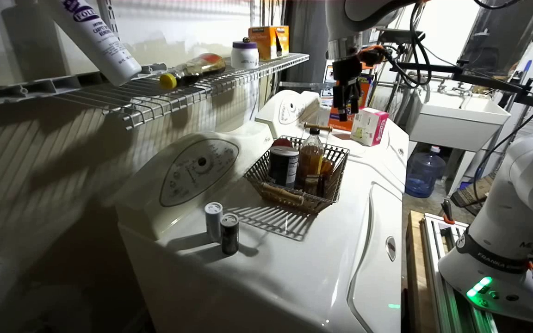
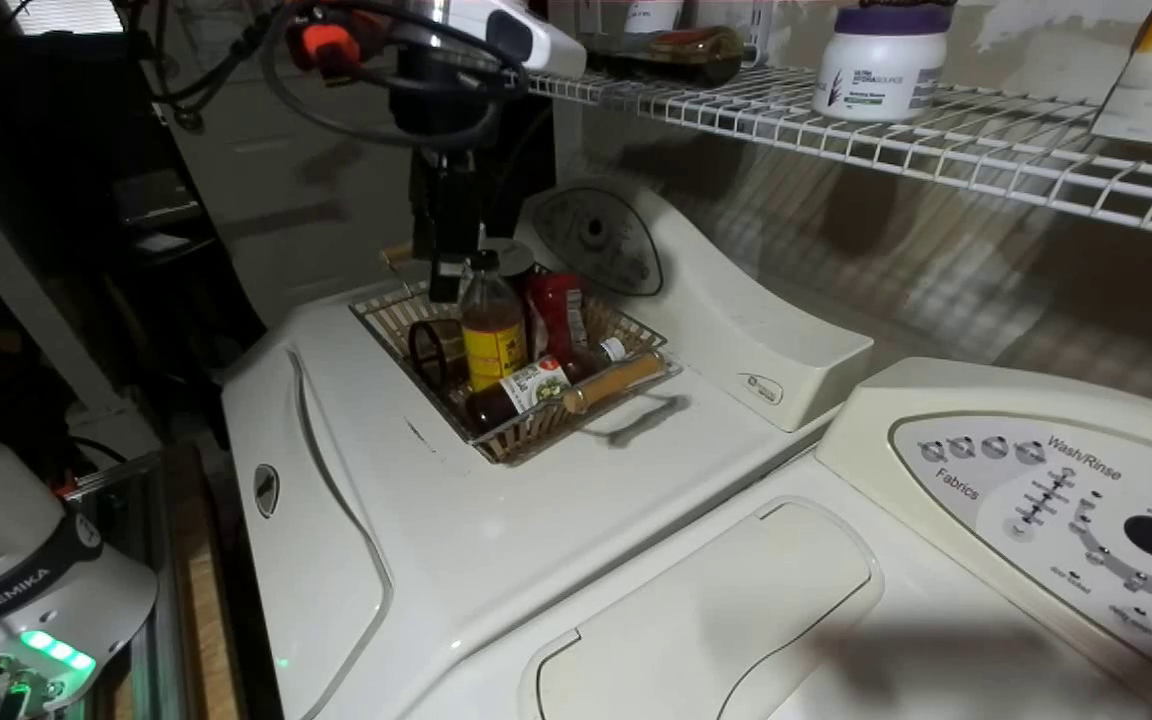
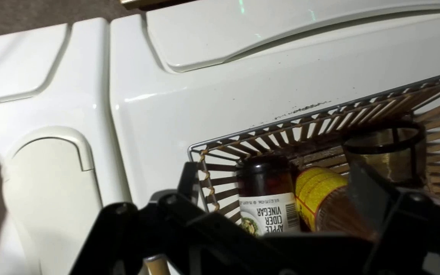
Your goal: Pick up the bottle on the shelf and make it stand upright
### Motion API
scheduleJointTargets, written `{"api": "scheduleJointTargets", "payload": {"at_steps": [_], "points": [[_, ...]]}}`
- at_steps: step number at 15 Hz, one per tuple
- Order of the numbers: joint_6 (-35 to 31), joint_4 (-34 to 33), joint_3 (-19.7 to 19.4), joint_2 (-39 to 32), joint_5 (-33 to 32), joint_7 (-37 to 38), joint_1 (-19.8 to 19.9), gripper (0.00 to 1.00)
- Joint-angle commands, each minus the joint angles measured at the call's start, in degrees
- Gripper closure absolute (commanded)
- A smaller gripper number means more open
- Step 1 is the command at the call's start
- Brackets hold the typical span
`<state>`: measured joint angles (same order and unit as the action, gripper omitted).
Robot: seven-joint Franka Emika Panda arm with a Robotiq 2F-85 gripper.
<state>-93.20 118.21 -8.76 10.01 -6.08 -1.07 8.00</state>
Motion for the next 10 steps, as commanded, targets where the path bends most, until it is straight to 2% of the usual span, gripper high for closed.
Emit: {"api": "scheduleJointTargets", "payload": {"at_steps": [1,5,10], "points": [[4.7,-5.3,4.9,-0.2,-8.2,3.2,-2.6,0.00],[10.2,-12.6,11.3,-1.6,-15.6,3.6,-7.1,0.00],[12.7,-21.3,16.4,-3.9,-24.0,-3.8,-12.0,0.00]]}}
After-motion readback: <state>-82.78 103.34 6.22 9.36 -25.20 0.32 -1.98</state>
